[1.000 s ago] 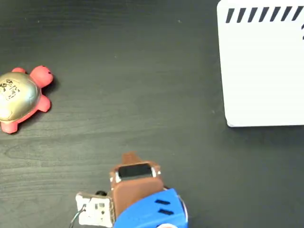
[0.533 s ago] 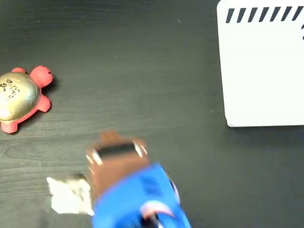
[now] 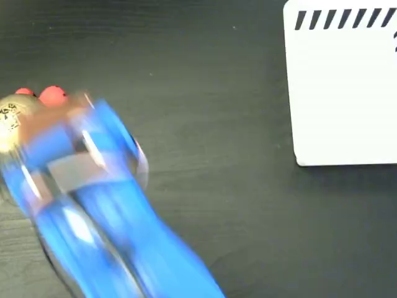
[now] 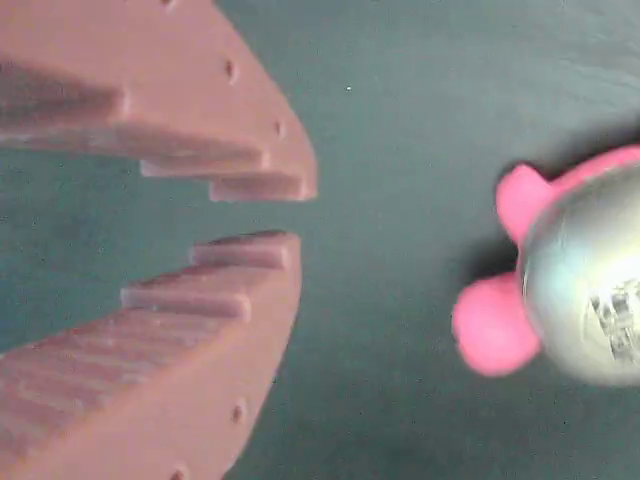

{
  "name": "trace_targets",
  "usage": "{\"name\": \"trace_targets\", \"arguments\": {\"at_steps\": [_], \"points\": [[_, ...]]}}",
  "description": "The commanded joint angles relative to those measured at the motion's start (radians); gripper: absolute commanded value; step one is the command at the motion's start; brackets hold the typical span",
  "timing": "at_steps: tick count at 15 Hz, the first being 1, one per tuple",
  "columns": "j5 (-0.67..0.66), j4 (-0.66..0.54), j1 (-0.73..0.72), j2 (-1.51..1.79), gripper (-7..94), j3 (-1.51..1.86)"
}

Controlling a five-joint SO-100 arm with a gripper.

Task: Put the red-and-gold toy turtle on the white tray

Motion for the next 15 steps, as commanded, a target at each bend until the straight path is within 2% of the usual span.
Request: {"name": "trace_targets", "arguments": {"at_steps": [1, 3, 8, 9, 15], "points": [[-0.029, 0.067, -0.023, -0.189, 0, -0.304], [-0.06, 0.081, -0.046, -0.311, 0, -0.413], [-0.035, 0.103, -0.156, -0.497, 2, -0.555], [-0.055, 0.12, -0.169, -0.517, 8, -0.577], [-0.225, 0.133, -0.173, -0.601, 11, -0.655]]}}
